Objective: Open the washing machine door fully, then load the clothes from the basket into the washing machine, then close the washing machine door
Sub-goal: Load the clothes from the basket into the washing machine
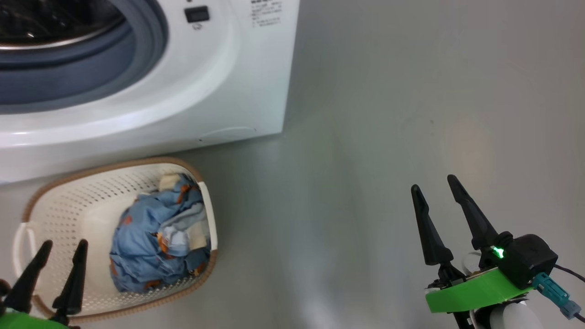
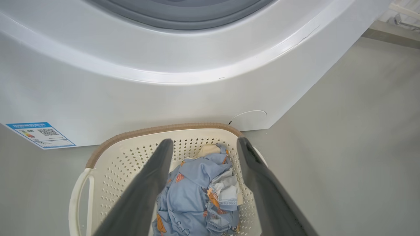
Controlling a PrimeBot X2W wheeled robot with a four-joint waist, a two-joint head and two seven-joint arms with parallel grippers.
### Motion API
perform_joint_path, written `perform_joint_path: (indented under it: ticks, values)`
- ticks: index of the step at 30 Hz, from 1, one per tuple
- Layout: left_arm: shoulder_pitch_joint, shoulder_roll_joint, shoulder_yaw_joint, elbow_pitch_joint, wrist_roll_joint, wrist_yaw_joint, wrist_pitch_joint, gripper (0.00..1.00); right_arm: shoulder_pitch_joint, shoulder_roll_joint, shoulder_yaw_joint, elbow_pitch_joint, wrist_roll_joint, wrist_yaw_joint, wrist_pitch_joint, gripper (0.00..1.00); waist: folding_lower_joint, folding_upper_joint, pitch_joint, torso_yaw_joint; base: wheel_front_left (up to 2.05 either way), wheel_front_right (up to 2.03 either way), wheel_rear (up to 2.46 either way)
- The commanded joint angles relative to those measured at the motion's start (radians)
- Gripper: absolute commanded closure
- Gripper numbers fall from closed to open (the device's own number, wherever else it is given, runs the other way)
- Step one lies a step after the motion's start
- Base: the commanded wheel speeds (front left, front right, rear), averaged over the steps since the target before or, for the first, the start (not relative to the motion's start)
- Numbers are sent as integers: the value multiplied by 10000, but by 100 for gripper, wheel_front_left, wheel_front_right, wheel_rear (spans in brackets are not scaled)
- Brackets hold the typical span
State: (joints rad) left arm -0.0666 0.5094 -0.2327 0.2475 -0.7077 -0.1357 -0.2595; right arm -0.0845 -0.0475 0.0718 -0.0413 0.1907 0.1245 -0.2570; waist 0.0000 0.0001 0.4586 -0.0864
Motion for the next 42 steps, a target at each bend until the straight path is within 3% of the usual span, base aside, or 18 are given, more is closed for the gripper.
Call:
perform_joint_path:
  ticks: [1,15,30,42]
  values:
    - [-346,573,229,-85,-167,50,-23,0,-78,-28,301,-332,132,62,-48,0,0,-1,870,-582,0,0,0]
    - [-1459,2177,-1313,201,-1074,50,-23,0,-53,-27,496,-1015,359,62,-48,0,0,-1,2402,-1244,0,0,0]
    - [-2661,3149,-2499,704,-1706,50,-23,0,-411,-27,693,-816,384,62,-48,0,0,-1,4124,-1201,0,0,0]
    - [-3510,4185,-3507,963,-2171,50,-23,0,-463,-27,1033,-1076,584,62,-48,0,0,-1,5067,-1602,0,0,0]
